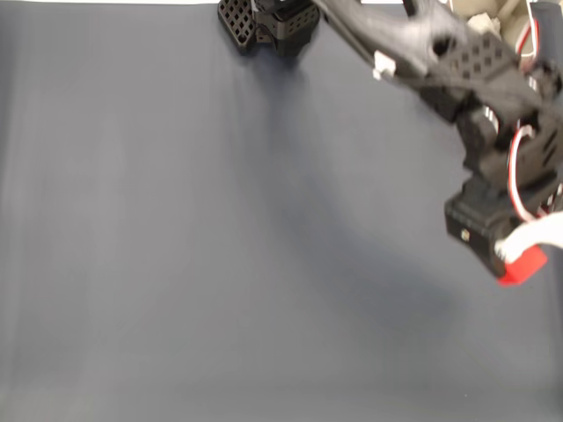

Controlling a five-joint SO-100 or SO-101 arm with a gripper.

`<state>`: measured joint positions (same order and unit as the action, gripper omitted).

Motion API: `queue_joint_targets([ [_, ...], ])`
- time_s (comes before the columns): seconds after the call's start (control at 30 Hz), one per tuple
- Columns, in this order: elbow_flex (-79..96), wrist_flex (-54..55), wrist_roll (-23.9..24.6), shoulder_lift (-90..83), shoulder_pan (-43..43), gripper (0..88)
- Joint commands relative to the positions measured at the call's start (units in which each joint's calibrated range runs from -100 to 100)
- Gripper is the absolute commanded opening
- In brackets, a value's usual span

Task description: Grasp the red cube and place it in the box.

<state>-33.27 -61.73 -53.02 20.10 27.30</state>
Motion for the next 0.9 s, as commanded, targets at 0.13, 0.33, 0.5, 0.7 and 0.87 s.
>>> queue_joint_targets([
  [0.13,14.6,-1.2,0.1,-21.6,3.0,0.0],
  [0.33,26.2,-1.5,-0.7,-32.0,4.9,0.0],
  [0.5,35.5,-1.2,-1.8,-39.7,7.6,0.0],
  [0.7,41.8,-1.8,-2.4,-45.9,11.8,0.0],
  [0.87,48.2,-2.6,-2.7,-52.0,16.9,0.0],
])
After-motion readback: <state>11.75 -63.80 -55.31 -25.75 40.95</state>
